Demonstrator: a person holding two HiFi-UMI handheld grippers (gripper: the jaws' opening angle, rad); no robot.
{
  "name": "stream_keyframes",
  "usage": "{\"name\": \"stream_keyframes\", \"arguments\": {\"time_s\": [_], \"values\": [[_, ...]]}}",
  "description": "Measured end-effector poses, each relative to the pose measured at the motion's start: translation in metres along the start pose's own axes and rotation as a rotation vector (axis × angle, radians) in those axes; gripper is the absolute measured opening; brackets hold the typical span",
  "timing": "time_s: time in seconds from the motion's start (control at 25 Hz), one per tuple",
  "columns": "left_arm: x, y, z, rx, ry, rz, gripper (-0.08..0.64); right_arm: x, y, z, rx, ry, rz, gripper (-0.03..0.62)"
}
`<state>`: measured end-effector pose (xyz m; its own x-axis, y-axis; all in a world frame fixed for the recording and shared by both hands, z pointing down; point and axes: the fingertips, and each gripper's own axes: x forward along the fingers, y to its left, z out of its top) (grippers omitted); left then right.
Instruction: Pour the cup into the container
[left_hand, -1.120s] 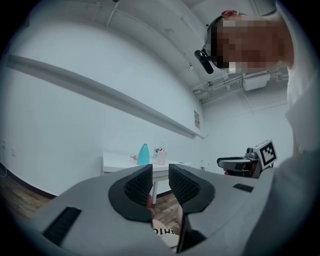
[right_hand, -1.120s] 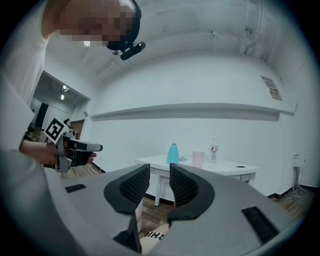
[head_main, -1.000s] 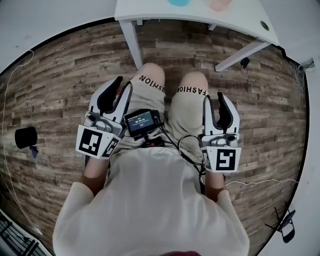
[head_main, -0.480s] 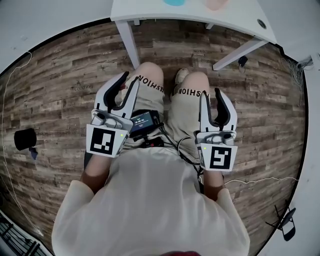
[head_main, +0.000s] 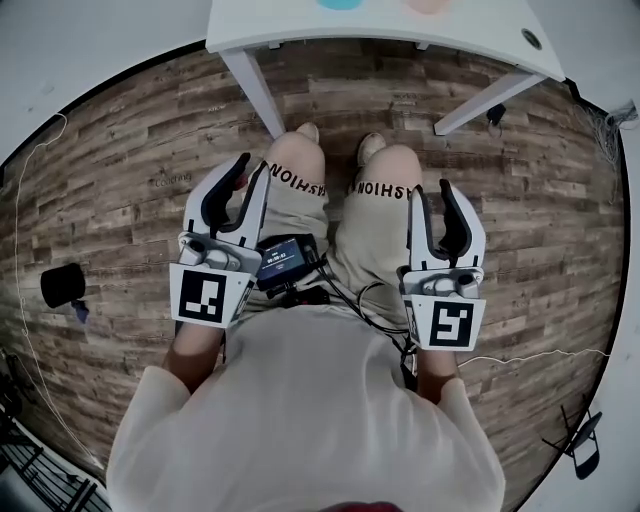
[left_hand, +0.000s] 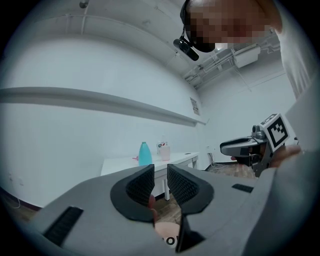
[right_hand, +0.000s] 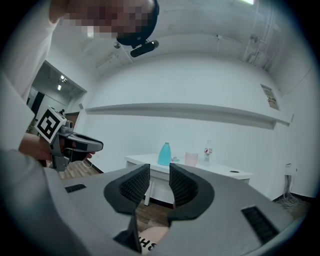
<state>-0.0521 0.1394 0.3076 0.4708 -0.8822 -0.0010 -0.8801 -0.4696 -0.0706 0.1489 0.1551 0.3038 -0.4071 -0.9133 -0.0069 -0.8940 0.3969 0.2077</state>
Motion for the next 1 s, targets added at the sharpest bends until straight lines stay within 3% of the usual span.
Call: {"name": "stream_keyframes", "arguments": {"time_s": [0.44, 1.0], "values": [[0.068, 0.036, -0.033, -0.03, 0.062, 0.001, 0.016, 0.072, -0.03, -0.03, 0.025, 0.043, 0.005, 0.11], [0.112, 0.053, -0.035, -0.036, 0.067, 0.039, 0.012, 0.119, -0.062, -0.032, 0.033, 0.024, 0.028, 0.11]]}}
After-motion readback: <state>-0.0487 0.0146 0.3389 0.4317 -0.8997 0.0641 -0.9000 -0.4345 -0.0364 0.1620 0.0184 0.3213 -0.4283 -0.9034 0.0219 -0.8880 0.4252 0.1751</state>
